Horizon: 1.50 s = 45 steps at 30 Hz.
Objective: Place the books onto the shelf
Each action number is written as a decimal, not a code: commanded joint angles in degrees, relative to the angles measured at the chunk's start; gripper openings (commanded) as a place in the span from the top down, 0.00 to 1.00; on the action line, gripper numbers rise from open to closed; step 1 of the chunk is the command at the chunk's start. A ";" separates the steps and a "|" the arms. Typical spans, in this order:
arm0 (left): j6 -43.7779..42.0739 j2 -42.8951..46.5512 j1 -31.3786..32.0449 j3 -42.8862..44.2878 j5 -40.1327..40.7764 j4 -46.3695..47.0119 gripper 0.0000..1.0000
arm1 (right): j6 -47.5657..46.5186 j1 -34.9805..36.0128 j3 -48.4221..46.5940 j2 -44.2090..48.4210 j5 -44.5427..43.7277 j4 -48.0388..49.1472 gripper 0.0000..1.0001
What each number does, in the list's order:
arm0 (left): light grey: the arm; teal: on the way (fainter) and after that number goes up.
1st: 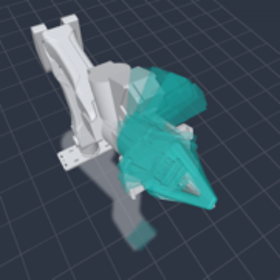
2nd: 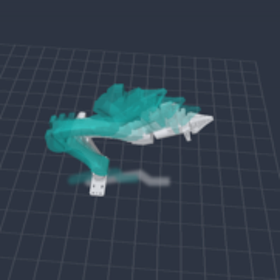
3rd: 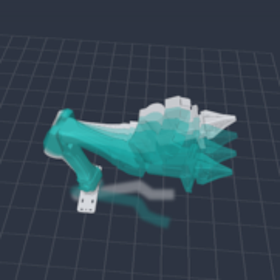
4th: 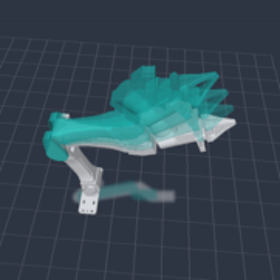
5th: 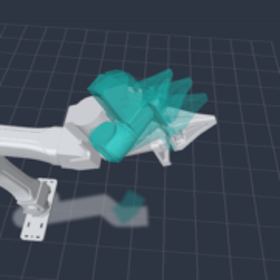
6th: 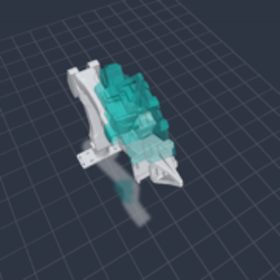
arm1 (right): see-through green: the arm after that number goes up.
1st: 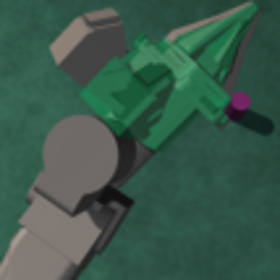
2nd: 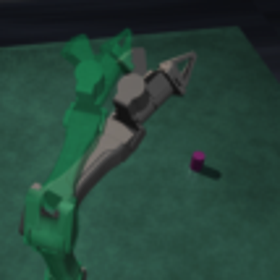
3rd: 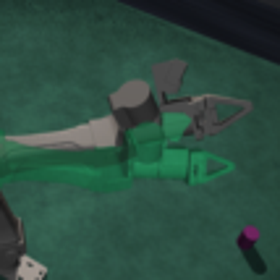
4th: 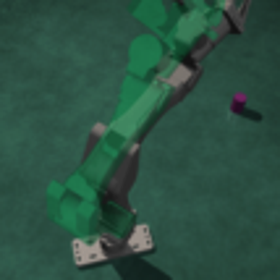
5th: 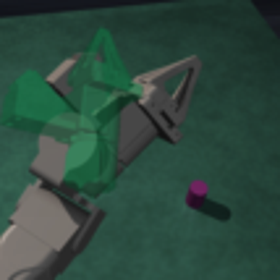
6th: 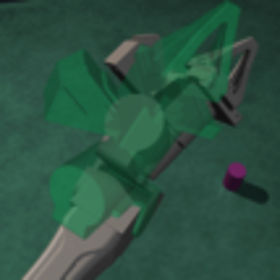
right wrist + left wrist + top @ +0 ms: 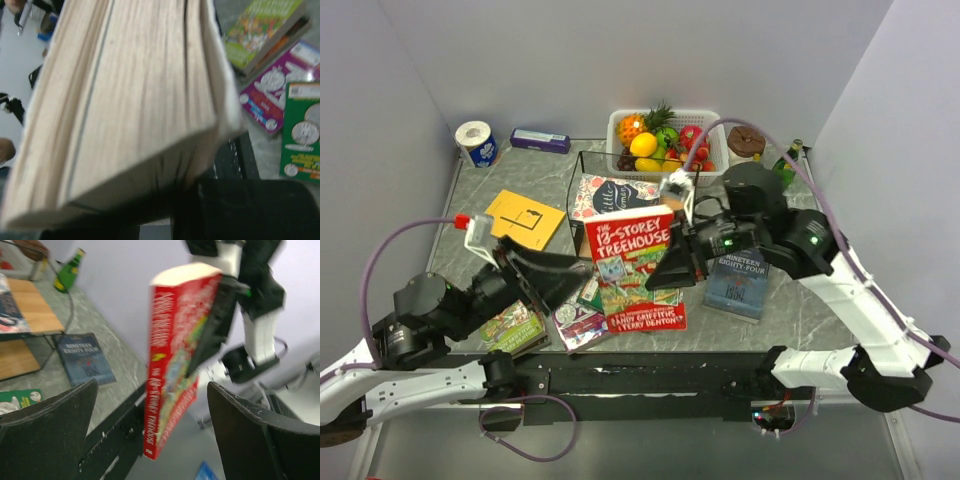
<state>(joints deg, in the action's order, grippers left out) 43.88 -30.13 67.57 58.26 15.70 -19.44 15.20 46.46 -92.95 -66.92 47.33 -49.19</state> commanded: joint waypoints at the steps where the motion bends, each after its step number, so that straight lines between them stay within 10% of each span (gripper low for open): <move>1: -6.96 3.15 -0.07 -2.01 -15.24 7.14 0.04 | -6.50 -0.14 0.21 1.17 7.50 -6.53 1.00; 25: -15.75 -9.59 -0.16 4.93 -21.58 1.34 0.08 | -13.88 2.59 2.24 3.11 11.99 -13.65 1.00; 34: -16.81 -16.00 -0.42 5.81 -30.81 4.15 0.56 | -14.67 3.99 0.40 1.09 10.59 -15.23 1.00; 39: -16.98 -17.60 -1.30 5.55 -33.20 4.32 0.99 | -14.59 4.17 -0.57 0.12 6.57 -15.15 1.00; 42: -15.76 -14.97 -2.00 3.71 -27.08 6.34 0.99 | -10.91 4.17 -2.58 0.12 -2.38 -12.88 0.24; 45: -13.30 -10.14 -3.40 0.64 -16.99 9.68 0.99 | -4.41 4.08 -0.94 4.23 -23.54 -3.77 0.01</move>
<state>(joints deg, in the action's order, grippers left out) 29.15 -44.80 66.00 61.41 -12.95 -16.03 3.20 50.33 -92.53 -66.78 44.84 -65.49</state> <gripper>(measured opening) 0.229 0.909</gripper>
